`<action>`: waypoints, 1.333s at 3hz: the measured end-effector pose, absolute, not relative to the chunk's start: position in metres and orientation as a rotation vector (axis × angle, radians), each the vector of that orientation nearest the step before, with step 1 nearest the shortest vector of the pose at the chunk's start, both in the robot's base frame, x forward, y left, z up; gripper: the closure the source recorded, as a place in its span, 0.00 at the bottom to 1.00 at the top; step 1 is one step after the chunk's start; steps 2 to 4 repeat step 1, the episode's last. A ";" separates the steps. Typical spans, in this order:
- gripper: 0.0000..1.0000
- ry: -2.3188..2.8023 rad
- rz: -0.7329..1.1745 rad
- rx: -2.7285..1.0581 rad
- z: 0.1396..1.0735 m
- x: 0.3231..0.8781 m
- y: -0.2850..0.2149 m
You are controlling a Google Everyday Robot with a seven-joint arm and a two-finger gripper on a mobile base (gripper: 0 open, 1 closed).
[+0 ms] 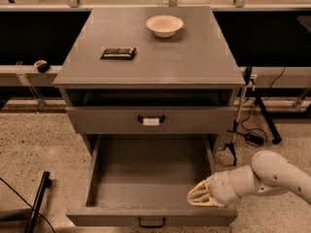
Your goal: Open middle drawer
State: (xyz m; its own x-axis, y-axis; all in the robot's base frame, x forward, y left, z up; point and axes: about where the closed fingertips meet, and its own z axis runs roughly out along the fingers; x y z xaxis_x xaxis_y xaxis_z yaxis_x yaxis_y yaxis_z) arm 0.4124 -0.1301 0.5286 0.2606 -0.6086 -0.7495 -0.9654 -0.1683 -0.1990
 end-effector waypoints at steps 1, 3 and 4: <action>0.50 1.427 0.699 -1.875 0.523 0.413 -0.128; 0.50 1.427 0.699 -1.875 0.523 0.413 -0.128; 0.50 1.427 0.699 -1.875 0.523 0.413 -0.128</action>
Offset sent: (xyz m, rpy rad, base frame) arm 0.0000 0.0000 0.0000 0.0000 0.0000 0.0000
